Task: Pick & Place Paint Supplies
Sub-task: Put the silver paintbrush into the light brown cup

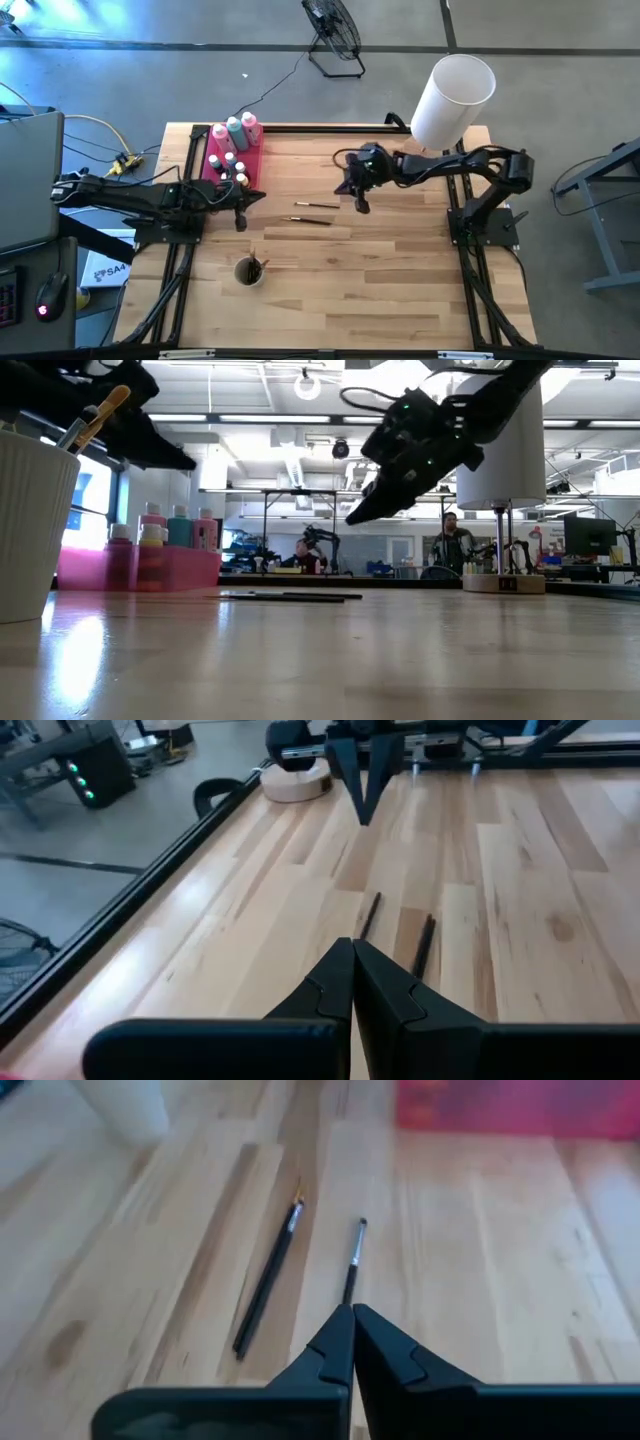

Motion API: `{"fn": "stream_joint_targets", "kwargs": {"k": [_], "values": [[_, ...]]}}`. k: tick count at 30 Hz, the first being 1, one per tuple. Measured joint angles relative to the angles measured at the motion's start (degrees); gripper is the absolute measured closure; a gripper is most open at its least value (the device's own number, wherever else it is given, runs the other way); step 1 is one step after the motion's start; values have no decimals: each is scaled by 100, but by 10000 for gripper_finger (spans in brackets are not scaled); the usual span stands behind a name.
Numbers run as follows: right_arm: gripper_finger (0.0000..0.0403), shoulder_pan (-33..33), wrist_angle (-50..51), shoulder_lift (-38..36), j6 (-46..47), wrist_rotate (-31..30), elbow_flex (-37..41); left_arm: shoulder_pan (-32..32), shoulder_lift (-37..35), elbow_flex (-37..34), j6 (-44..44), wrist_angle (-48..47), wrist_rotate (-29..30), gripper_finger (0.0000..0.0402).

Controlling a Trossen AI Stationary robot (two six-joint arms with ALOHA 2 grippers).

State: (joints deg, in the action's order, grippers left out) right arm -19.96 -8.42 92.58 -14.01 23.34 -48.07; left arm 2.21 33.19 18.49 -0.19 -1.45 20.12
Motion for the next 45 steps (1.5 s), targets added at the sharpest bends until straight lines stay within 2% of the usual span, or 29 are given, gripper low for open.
{"fn": "stream_joint_targets", "kwargs": {"k": [6, 13, 17, 23, 31, 37, 41, 45], "values": [[401, -216, -1136, -473, 154, 528, 611, 1, 586, 683, 44, -506, 118, 394], [401, -267, -1930, -617, 343, 1003, 922, -169, 1815, 1527, 2, -1654, 80, 395], [401, -254, -1941, -617, 376, 1025, 935, -826, 2669, 1967, -277, -1804, -463, 400], [401, -258, -1878, -617, 367, 1134, 935, -1779, 3694, 2731, -1247, -2180, -1695, 401], [401, -256, -1824, -615, 38, 1142, 935, -2542, 4652, 3797, -1897, -3167, -2008, 401], [401, -265, -1826, -615, 64, 1144, 935, -2862, 5483, 4212, -2217, -3156, -3083, 401], [401, -265, -1647, -615, -3, 1142, 935, -2837, 5952, 4424, -2378, -3197, -2794, 392], [401, -267, -1520, -615, -82, 1131, 935, -2847, 6314, 4606, -2405, -3227, -2447, 350]]}}
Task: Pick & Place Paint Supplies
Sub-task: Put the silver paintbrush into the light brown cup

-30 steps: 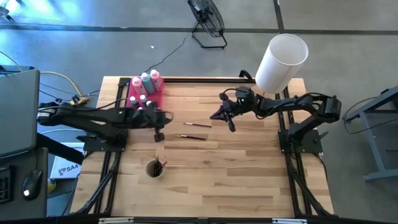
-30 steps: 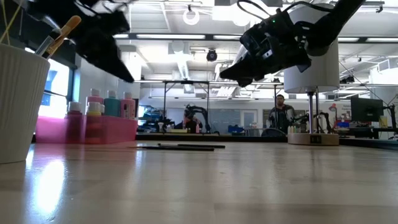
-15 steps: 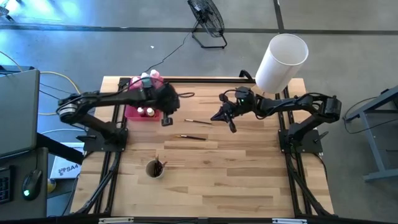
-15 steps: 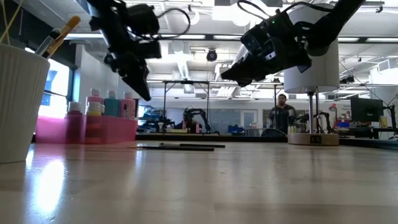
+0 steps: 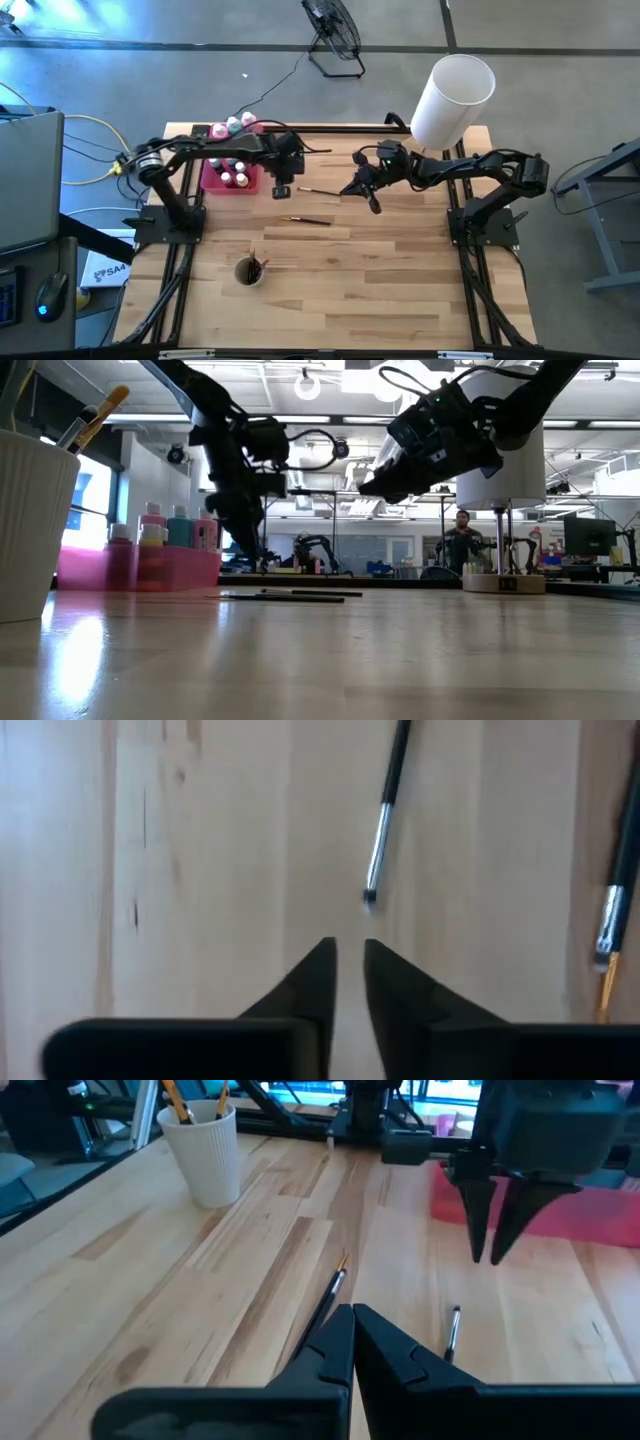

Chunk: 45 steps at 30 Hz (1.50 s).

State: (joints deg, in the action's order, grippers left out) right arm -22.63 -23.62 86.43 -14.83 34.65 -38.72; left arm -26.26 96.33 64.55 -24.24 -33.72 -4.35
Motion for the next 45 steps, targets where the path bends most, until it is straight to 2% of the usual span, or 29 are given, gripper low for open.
{"fn": "stream_joint_targets", "kwargs": {"k": [4, 8, 22, 45], "values": [[401, -2, 63, 0, -42, -25, -2, -1, 234, 212, 3, 45, -112, 300], [401, -2, 168, 0, -105, -29, -2, 2, 542, 379, -24, 24, -276, 277], [401, -2, 380, 0, -197, -177, -4, 1, 1157, 487, -58, -45, -305, 275], [401, -2, 378, 0, -199, -170, -4, 0, 1236, 444, 246, -49, -685, 275]]}}
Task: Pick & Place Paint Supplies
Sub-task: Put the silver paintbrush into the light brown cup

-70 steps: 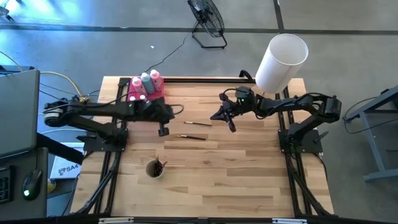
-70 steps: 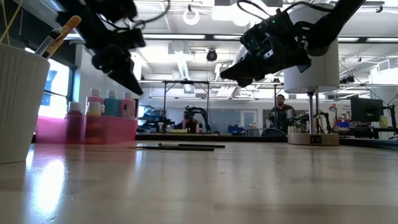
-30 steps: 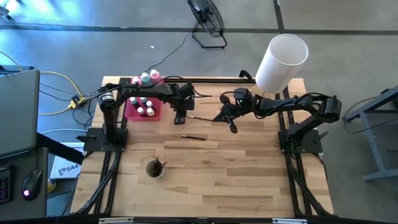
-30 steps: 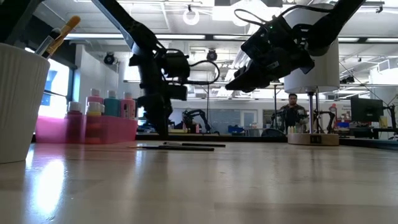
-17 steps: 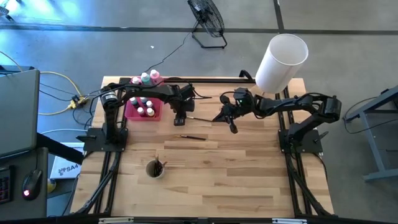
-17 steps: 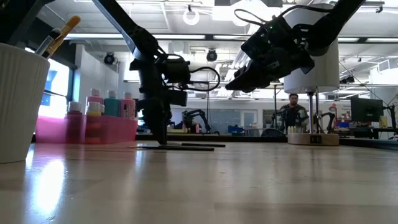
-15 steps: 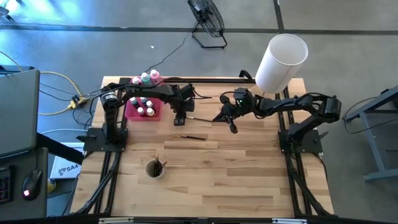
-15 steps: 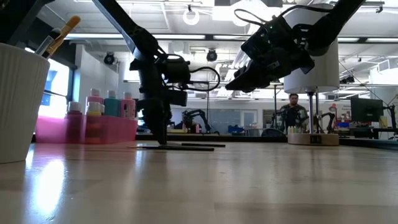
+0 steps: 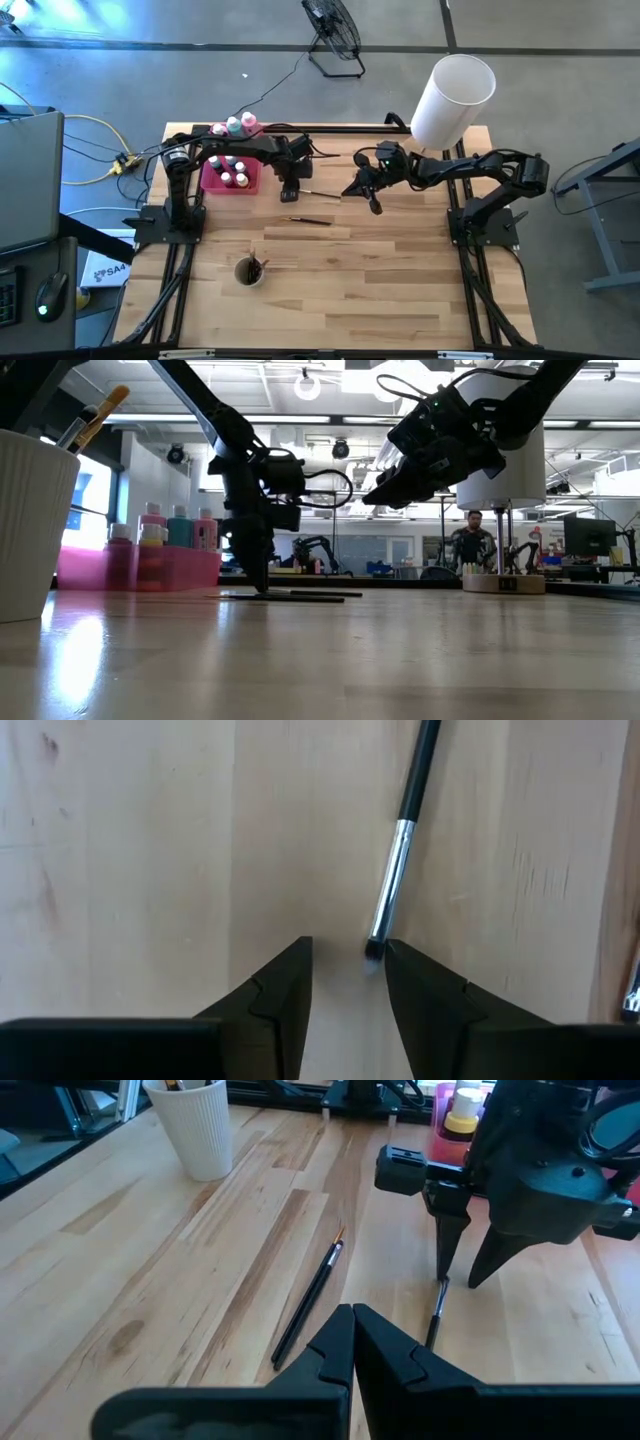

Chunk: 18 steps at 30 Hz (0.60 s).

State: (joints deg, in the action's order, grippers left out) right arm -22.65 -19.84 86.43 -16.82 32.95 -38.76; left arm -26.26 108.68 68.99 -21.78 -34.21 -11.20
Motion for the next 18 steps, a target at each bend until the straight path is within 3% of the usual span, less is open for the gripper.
{"fn": "stream_joint_targets", "kwargs": {"k": [9, 18], "values": [[401, 0, -2, 0, 2, 0, 0, 61, 8, -4, 103, 8, 470, 281], [401, 0, -2, 0, 15, 0, 0, 162, 95, -12, 114, 88, 648, 358]]}}
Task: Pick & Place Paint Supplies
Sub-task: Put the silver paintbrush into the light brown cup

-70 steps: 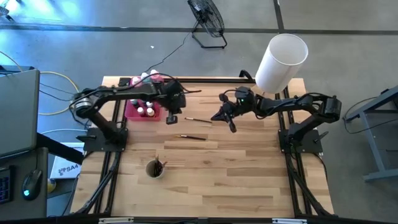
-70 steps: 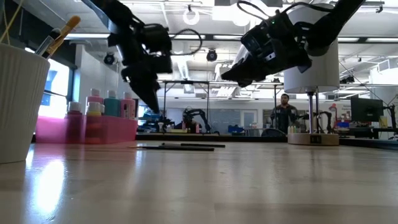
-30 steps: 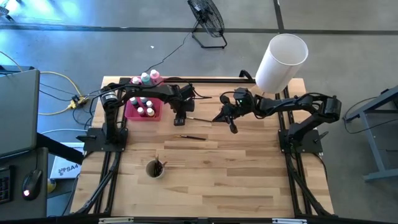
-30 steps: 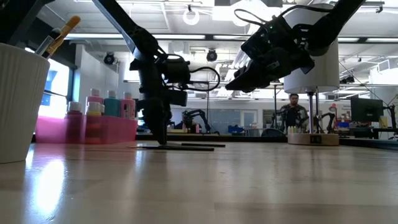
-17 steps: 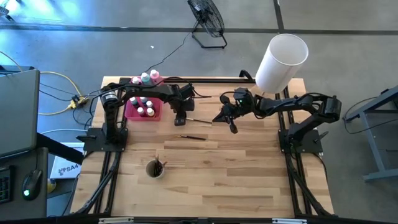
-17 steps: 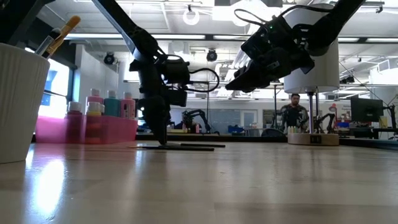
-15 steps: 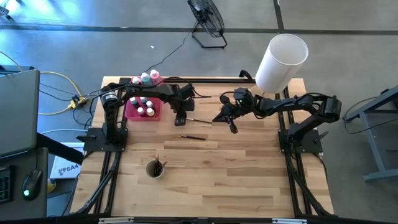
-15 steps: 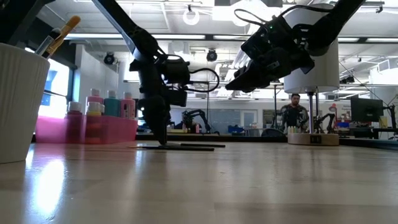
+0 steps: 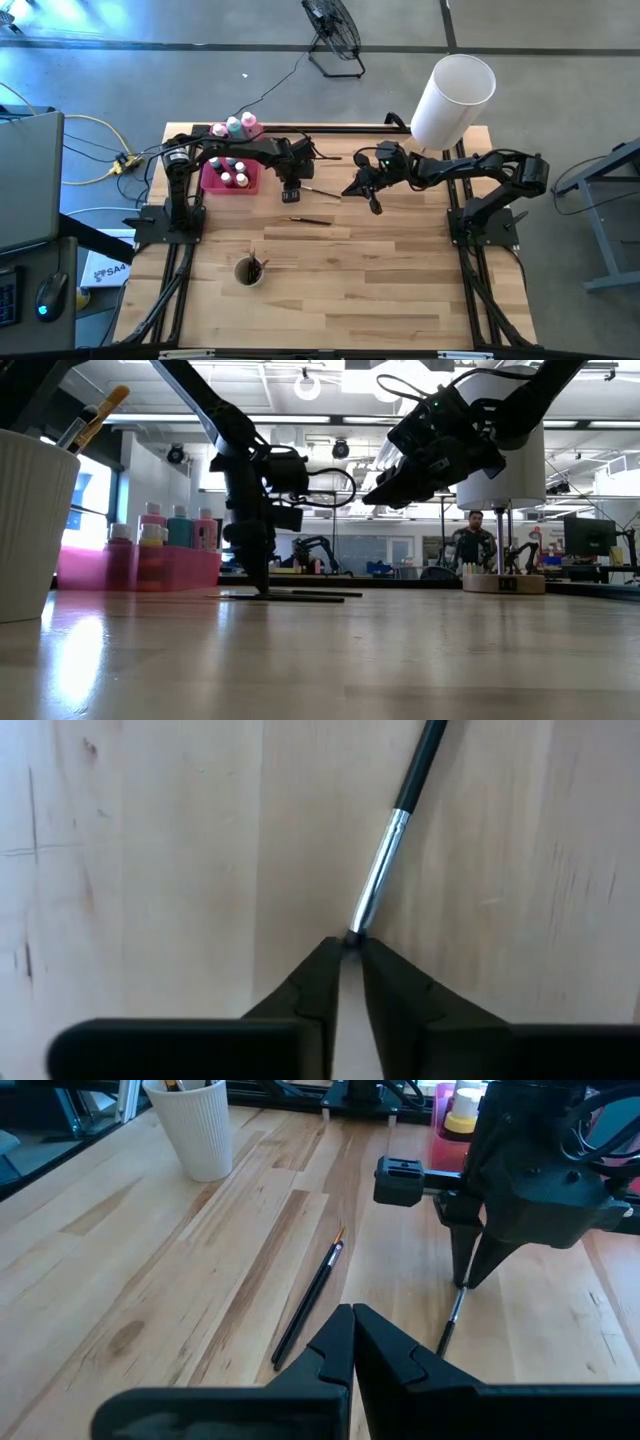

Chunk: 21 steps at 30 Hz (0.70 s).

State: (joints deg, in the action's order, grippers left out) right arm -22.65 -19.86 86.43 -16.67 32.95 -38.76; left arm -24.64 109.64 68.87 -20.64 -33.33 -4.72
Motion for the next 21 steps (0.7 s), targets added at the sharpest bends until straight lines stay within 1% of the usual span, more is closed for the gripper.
{"fn": "stream_joint_targets", "kwargs": {"k": [8, 12, 21], "values": [[401, 0, -2, 0, 7, 0, 0, -2, 7, -5, -2, 23, -75, 398], [401, -2, -2, 0, 7, 0, 0, -12, 9, -9, -18, 25, -205, 400], [401, -1, -14, 0, 8, 0, 0, -11, 13, 105, -162, -50, -218, 401]]}}
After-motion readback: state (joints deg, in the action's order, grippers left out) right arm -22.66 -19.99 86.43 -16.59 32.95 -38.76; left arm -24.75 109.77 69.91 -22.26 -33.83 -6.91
